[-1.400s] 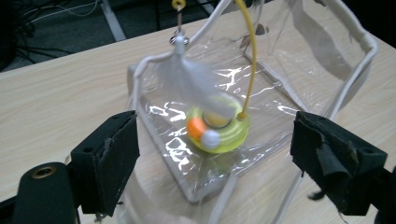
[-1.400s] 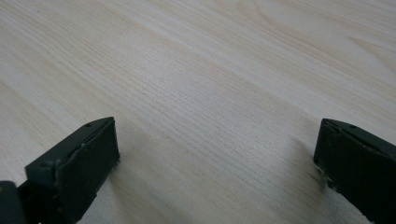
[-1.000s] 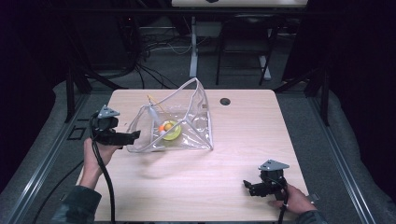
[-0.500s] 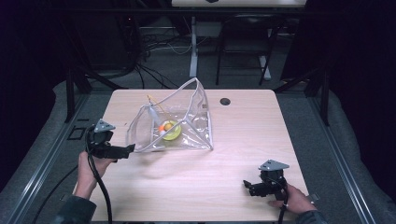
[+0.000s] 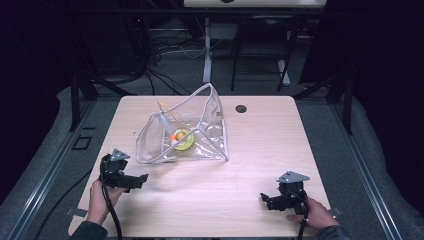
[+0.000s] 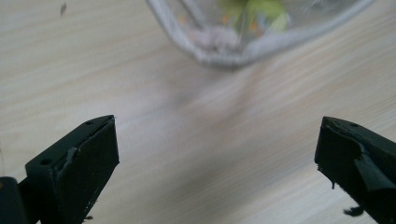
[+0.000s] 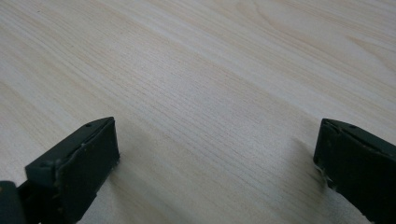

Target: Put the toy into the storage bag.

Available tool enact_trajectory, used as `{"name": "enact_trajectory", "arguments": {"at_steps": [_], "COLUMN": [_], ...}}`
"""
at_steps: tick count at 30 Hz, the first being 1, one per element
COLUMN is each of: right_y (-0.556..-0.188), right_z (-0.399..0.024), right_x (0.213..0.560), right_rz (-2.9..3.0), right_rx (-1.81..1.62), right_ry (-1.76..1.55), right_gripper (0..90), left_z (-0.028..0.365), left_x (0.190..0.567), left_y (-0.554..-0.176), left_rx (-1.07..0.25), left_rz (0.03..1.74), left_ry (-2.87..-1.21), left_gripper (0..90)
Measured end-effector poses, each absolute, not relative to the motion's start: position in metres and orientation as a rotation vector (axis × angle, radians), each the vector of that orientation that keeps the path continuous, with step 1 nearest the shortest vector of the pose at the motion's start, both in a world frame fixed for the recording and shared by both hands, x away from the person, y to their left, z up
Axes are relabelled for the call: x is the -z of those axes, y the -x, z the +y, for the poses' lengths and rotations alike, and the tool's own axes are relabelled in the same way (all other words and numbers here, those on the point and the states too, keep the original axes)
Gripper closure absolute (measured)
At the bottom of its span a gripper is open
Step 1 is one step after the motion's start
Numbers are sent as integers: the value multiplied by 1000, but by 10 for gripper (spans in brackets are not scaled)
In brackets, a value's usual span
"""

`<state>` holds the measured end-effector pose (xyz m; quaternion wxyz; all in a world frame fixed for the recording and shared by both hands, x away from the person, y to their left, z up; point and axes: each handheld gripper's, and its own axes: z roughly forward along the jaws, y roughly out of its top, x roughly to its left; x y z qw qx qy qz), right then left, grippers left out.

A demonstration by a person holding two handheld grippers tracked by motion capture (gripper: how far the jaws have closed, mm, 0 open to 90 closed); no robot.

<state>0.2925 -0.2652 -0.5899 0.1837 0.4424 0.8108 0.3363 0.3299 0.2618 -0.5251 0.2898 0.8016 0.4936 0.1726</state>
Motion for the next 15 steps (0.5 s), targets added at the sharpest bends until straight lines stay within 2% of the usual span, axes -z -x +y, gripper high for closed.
{"name": "enact_trajectory", "arguments": {"at_steps": [3, 8, 15], "right_y": [-293, -293, -293], "right_z": [-265, -265, -265], "right_x": [590, 590, 590], "right_rz": [2286, 2286, 2286], "right_rx": [-949, -948, -950], "right_ry": [-1248, -1248, -1248], "right_gripper": [0, 0, 0], "left_z": [262, 261, 265], "left_x": [537, 552, 563], "left_y": [-329, -330, -334], "left_rx": [-442, -305, -326], "left_rz": [1347, 1419, 1470], "left_ry": [-2163, -2189, -2212], "left_gripper": [0, 0, 0]}}
